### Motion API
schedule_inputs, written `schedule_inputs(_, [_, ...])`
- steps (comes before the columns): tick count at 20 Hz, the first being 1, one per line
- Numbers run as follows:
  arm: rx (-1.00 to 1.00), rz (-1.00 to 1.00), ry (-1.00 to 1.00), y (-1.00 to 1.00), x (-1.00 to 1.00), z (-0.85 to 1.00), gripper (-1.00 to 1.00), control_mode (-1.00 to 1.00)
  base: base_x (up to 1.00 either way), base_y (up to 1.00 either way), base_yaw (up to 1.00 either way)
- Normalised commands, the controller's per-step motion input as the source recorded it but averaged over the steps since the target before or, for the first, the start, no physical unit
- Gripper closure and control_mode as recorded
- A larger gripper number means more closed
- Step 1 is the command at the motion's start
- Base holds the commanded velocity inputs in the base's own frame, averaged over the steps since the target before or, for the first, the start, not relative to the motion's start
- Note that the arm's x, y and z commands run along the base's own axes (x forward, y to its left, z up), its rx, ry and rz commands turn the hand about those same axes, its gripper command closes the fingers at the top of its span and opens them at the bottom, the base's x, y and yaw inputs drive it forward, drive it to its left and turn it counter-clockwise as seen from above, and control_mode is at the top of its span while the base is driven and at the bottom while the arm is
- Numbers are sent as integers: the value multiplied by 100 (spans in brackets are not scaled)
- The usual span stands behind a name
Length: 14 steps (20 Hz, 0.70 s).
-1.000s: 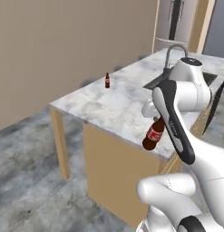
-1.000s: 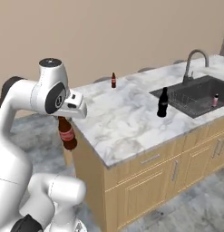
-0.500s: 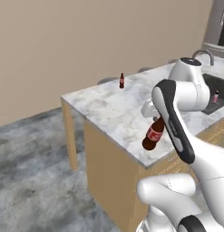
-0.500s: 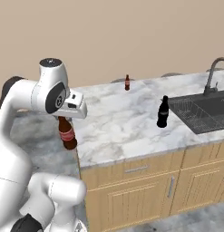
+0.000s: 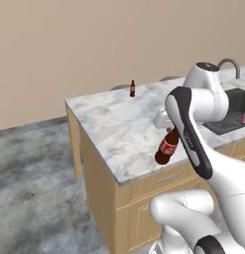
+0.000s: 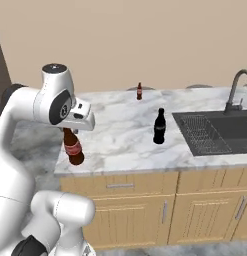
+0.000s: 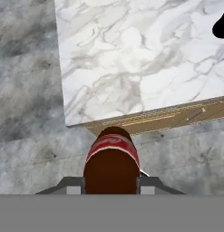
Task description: Place the large bottle from the dining counter next to the other large bottle outside the sink, and place the small bottle from the dining counter next to the other small bottle inside the sink.
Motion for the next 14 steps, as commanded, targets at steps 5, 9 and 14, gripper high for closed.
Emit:
schedule_inputs(5, [0,0,0,0,0,0,100,100,-1,-94,32])
schedule_inputs(9, [0,0,0,0,0,0,100,100,-13,-85,22])
schedule_inputs(14, [0,0,0,0,0,0,100,100,-25,-59,4])
